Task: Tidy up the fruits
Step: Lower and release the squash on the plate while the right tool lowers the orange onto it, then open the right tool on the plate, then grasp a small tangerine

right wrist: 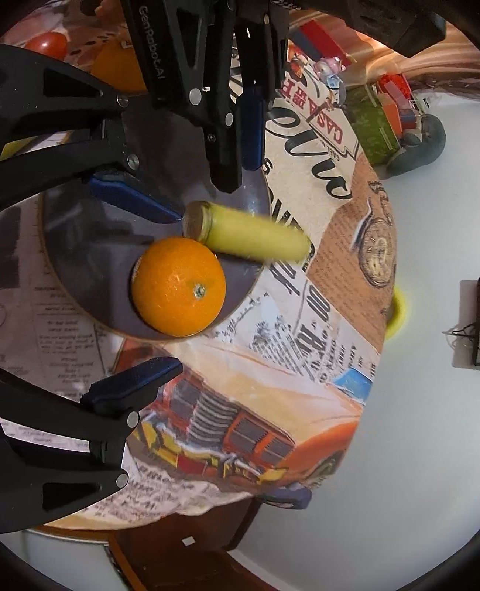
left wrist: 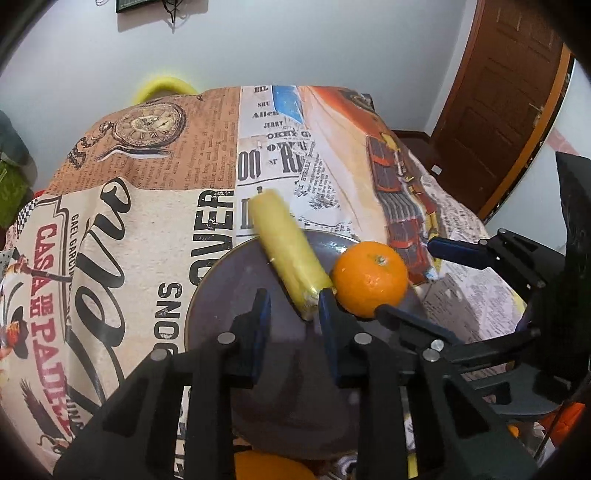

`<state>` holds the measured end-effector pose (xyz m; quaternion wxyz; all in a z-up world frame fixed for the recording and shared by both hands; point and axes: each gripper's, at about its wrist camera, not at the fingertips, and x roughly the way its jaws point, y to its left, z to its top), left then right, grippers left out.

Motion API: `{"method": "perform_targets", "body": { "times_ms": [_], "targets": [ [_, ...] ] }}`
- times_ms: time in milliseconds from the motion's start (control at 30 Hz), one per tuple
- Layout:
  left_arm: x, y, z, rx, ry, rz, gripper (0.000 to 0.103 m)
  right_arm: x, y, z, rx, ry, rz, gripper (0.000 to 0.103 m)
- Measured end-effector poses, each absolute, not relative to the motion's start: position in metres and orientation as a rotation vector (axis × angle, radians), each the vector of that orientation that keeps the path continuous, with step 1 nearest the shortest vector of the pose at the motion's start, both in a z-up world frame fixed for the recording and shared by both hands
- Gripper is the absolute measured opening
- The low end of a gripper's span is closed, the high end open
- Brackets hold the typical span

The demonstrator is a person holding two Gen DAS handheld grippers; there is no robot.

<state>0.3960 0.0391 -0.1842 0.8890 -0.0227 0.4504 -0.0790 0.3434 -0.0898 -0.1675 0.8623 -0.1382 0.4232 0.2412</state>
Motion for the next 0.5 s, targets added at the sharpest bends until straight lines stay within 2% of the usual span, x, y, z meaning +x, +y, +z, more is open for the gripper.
{"method": "perform_targets", "body": {
  "times_ms": [267, 433, 500],
  "targets": [
    [0.358, 0.042, -0.148, -0.051, 0.860, -0.145, 0.027, 0.323, -0.100, -0.140, -0.252, 0.828, 0.489, 0.072],
    [0.322, 0.050, -0.123, -0.061, 0.793, -0.115, 0.045, 0.293, -0.106, -0.116, -0.266, 0.766, 0.465, 0.072],
    [0.304, 0.052, -0.113, -0.060, 0.775, -0.106, 0.045, 0.282, -0.109, -0.109, -0.257, 0.751, 0.466, 0.072]
  ]
}}
